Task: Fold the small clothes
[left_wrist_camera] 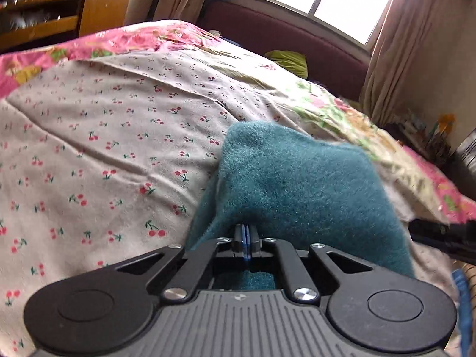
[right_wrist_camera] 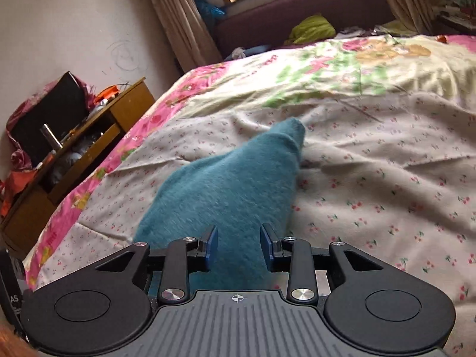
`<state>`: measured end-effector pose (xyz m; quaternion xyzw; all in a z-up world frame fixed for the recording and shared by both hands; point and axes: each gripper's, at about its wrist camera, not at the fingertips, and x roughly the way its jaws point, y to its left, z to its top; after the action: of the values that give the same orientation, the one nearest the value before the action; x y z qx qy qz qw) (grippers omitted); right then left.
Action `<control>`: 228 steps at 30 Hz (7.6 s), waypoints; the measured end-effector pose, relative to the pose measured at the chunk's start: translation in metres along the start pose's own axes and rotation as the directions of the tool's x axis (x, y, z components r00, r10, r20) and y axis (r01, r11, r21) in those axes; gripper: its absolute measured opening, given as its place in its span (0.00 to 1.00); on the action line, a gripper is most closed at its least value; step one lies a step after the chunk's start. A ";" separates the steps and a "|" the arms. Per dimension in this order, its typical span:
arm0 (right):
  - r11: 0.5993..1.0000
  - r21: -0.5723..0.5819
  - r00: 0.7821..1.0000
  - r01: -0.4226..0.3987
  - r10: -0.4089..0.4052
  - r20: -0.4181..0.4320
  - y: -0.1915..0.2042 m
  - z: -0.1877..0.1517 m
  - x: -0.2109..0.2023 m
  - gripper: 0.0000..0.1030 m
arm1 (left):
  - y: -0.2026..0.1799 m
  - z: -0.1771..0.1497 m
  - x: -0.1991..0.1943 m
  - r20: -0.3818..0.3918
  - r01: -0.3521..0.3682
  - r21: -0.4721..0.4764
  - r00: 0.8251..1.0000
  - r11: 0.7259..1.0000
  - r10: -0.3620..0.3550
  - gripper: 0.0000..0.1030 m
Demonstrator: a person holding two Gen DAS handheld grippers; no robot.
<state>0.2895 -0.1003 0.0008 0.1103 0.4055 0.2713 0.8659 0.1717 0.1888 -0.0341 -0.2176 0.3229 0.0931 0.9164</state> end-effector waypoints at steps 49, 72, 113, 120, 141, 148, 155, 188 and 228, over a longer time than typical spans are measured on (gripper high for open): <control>1.000 -0.027 0.990 -0.013 0.009 -0.140 0.038 -0.051 -0.041 0.39 | -0.029 0.015 -0.015 0.080 0.010 0.233 0.996 0.972 -0.029 0.20; 0.978 -0.133 0.987 0.163 -0.163 0.005 0.040 0.017 0.051 0.40 | -0.023 0.027 0.035 0.035 -0.004 0.213 0.999 0.977 -0.004 0.35; 0.996 0.001 0.996 0.089 -0.089 0.008 0.044 -0.103 -0.058 0.44 | -0.051 -0.022 -0.031 -0.084 -0.094 0.342 0.988 0.935 0.130 0.52; 0.997 0.001 0.996 0.083 -0.083 0.013 0.048 -0.111 -0.066 0.44 | -0.061 -0.035 -0.046 -0.090 -0.078 0.372 0.989 0.925 0.119 0.52; 0.998 0.001 0.998 0.068 -0.068 -0.013 0.046 -0.147 -0.073 0.45 | -0.058 -0.078 -0.074 -0.173 -0.032 0.331 0.980 0.943 0.094 0.76; 0.996 -0.012 0.996 0.091 -0.091 -0.008 0.045 -0.154 -0.072 0.45 | -0.061 -0.085 -0.074 -0.177 -0.071 0.351 0.974 0.934 0.140 0.87; 0.996 -0.016 0.996 0.090 -0.090 -0.019 0.043 -0.158 -0.070 0.45 | -0.067 -0.089 -0.079 -0.155 -0.095 0.389 0.974 0.916 0.167 0.92; 0.996 -0.022 0.996 0.082 -0.082 -0.021 0.045 -0.165 -0.070 0.48 | -0.069 -0.092 -0.084 -0.155 -0.103 0.395 0.972 0.913 0.176 0.93; 0.998 -0.017 0.998 0.062 -0.063 -0.023 0.047 -0.165 -0.072 0.48 | -0.067 -0.092 -0.089 -0.169 -0.090 0.358 0.973 0.929 0.159 0.92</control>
<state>0.1077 -0.1070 -0.0405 0.0872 0.4166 0.2488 0.8700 0.0731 0.0847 -0.0193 -0.0391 0.4356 0.0711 0.8965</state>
